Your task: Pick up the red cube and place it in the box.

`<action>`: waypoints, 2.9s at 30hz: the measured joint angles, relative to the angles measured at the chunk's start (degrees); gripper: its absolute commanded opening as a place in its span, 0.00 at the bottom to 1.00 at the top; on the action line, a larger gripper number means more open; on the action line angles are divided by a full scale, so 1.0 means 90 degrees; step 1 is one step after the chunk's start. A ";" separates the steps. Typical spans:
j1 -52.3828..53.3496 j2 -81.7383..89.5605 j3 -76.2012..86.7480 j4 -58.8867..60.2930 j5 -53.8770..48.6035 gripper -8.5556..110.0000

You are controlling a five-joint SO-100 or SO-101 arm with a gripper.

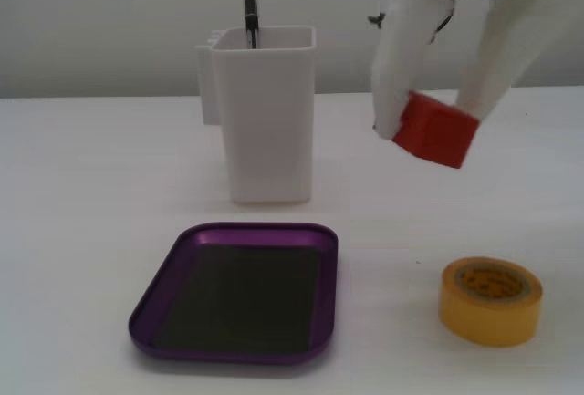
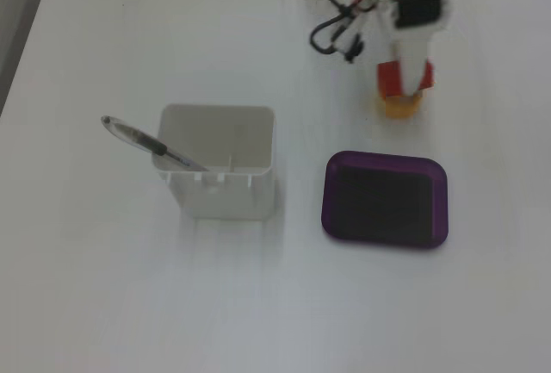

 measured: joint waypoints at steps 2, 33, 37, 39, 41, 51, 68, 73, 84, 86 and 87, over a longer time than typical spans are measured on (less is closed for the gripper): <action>-0.0215 0.0049 -0.0020 -0.0010 0.0000 0.07; 0.0918 -0.3564 -0.2588 -0.0684 0.1602 0.07; 0.0947 -0.3594 -0.2588 -0.0713 0.1582 0.07; 0.0947 -0.3760 -0.2588 -0.0723 0.1387 0.07; 0.0947 -0.4023 -0.2588 -0.0723 0.1328 0.07; 0.0947 -0.4385 -0.2588 -0.0723 0.1201 0.07; 0.1064 -0.4395 -0.2803 -0.0361 0.1201 0.25; 0.1162 -0.4395 -0.3701 0.0596 0.1201 0.25; 0.0937 -0.3262 -0.6543 0.3320 0.1201 0.25; 0.0830 -0.2637 -0.6484 0.3438 0.1201 0.25; 0.0811 -0.2295 -0.6367 0.3438 0.1182 0.25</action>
